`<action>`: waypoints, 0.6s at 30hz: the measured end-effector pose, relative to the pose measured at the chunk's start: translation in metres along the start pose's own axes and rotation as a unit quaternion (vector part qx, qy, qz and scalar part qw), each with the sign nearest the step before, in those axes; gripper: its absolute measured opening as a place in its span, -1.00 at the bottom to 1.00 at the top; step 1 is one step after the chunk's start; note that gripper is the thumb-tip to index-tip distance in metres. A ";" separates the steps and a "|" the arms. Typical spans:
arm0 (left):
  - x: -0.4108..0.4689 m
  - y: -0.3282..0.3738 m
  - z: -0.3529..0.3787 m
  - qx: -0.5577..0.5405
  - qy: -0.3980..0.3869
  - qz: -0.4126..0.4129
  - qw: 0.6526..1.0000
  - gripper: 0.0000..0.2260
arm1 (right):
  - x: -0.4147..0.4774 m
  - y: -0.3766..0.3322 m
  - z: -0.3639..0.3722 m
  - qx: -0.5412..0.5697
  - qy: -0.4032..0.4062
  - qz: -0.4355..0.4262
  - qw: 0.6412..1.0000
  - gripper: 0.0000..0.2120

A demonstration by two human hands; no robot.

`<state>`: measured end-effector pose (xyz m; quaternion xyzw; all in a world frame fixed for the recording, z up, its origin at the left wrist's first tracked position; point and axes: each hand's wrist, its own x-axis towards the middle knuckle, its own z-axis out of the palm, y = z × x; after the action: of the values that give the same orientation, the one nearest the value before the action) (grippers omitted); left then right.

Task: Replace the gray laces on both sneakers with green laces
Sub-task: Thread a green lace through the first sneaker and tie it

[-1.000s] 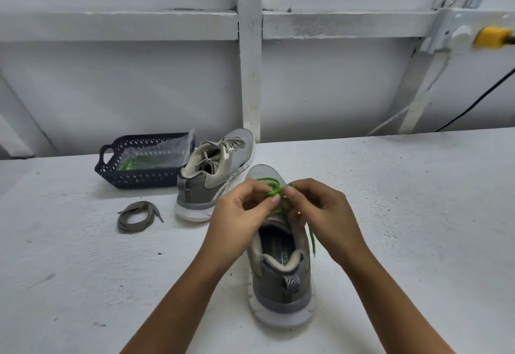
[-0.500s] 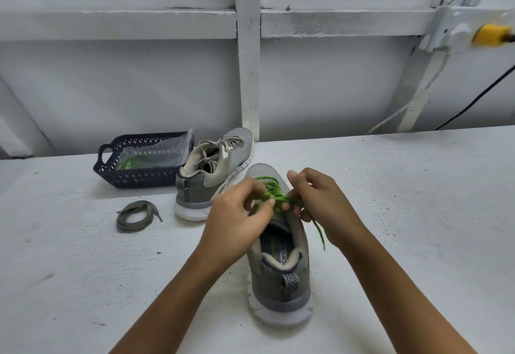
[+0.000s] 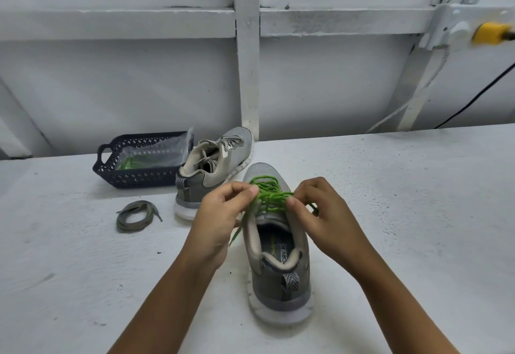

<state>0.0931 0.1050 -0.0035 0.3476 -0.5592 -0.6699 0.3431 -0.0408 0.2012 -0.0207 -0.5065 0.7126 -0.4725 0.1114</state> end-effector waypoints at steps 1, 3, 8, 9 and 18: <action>0.001 -0.001 -0.003 -0.019 0.017 -0.011 1.000 -0.86 | -0.001 0.006 -0.001 -0.008 0.009 0.000 1.000 -0.76; 0.003 -0.005 -0.010 -0.083 0.051 -0.044 0.994 -0.84 | -0.004 0.019 -0.003 -0.019 0.022 0.010 1.000 -0.83; 0.005 -0.018 -0.027 -0.188 0.057 -0.128 0.972 -0.84 | -0.010 0.039 -0.006 -0.036 0.042 0.032 0.998 -0.84; 0.005 -0.019 -0.030 -0.179 0.035 -0.132 0.974 -0.84 | -0.010 0.039 -0.006 -0.035 0.041 0.033 0.998 -0.83; 0.003 -0.016 -0.042 0.035 -0.069 -0.069 0.995 -0.84 | -0.008 0.035 -0.006 -0.026 0.055 0.049 0.997 -0.82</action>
<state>0.1260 0.0828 -0.0254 0.3507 -0.5792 -0.6942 0.2441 -0.0626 0.2125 -0.0481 -0.4467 0.7539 -0.4748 0.0820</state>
